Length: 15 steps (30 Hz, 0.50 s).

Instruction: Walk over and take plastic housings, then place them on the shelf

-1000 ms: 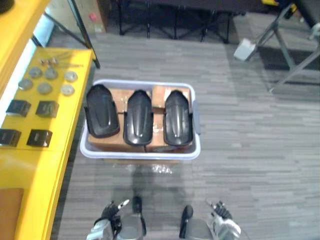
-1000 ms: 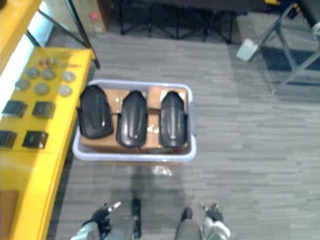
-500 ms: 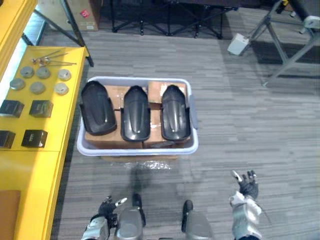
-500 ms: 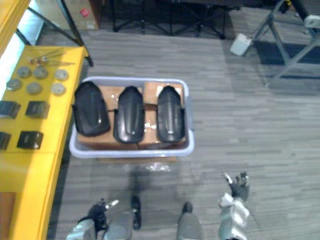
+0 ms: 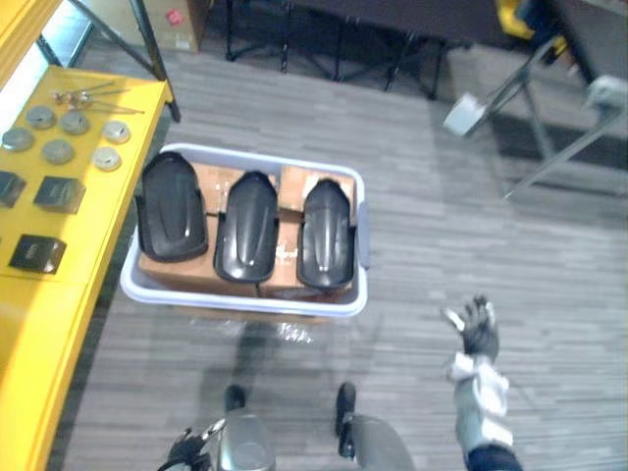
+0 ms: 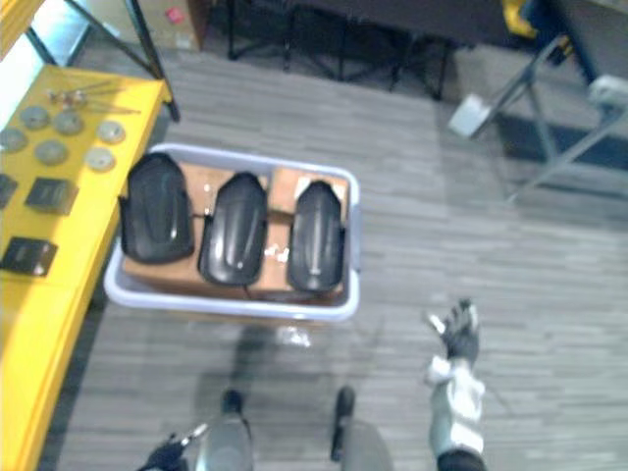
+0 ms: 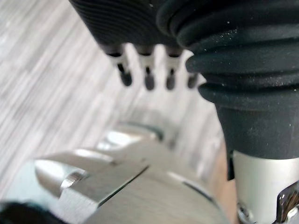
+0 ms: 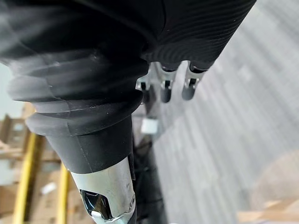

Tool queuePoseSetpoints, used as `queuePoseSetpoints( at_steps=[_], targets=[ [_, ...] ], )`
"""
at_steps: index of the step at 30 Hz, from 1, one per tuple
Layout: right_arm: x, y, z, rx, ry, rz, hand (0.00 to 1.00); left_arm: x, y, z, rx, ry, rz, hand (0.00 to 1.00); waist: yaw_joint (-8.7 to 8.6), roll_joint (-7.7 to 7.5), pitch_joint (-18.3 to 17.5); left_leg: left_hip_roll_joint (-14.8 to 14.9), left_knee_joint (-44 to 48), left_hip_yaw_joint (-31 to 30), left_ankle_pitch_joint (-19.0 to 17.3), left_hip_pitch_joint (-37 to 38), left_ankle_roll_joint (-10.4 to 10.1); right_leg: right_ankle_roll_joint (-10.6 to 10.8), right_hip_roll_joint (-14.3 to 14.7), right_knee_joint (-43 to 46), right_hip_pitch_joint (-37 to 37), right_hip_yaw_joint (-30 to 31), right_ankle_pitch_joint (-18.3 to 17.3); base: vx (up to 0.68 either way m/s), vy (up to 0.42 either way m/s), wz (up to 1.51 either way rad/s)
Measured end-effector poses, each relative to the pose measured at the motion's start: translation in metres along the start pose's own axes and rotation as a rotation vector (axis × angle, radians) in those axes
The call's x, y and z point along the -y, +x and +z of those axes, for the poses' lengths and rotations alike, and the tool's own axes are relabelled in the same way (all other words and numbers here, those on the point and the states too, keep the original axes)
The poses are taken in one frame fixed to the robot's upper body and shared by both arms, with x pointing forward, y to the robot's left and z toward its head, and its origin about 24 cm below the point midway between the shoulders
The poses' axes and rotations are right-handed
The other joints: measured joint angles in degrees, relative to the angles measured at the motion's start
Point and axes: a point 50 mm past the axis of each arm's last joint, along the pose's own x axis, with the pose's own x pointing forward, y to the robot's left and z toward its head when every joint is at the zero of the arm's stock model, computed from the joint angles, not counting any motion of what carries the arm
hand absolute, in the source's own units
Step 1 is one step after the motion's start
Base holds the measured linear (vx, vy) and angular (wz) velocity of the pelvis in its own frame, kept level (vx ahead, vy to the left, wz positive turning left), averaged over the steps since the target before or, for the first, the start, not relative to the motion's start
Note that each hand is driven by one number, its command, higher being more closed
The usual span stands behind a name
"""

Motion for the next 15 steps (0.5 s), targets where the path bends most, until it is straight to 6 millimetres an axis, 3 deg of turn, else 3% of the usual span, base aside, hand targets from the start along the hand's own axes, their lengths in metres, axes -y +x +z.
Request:
queuePoseSetpoints(
  at_steps=[2,8,15],
  targets=[
    [0.002,0.008,0.013,0.037,0.001,-0.034,0.0,0.005,0.0,0.003,0.032,0.025,0.001,0.0,0.01,0.97,0.4,-0.1,-2.5,-0.1,1.6,0.2,-0.1,-0.1,0.1,0.0,-0.6,-0.7,-0.4,-0.1,-0.092,0.2],
    [-0.003,0.027,0.043,0.122,-0.016,-0.07,0.0,0.014,0.002,0.027,0.152,0.065,-0.023,0.0,-0.33,0.78,1.7,-2.9,-6.9,0.1,5.1,-1.1,0.8,0.7,-2.1,1.1,-4.3,-0.6,0.3,-0.06,0.025,0.05],
    [-0.073,0.067,0.12,0.33,-0.096,0.119,0.0,0.063,0.001,0.082,0.34,0.143,-0.159,0.0,-1.04,1.29,4.4,-5.4,-3.2,0.1,4.6,-5.8,2.7,1.7,-4.3,1.0,-7.5,0.7,2.5,-0.02,0.063,0.01]
  ],
)
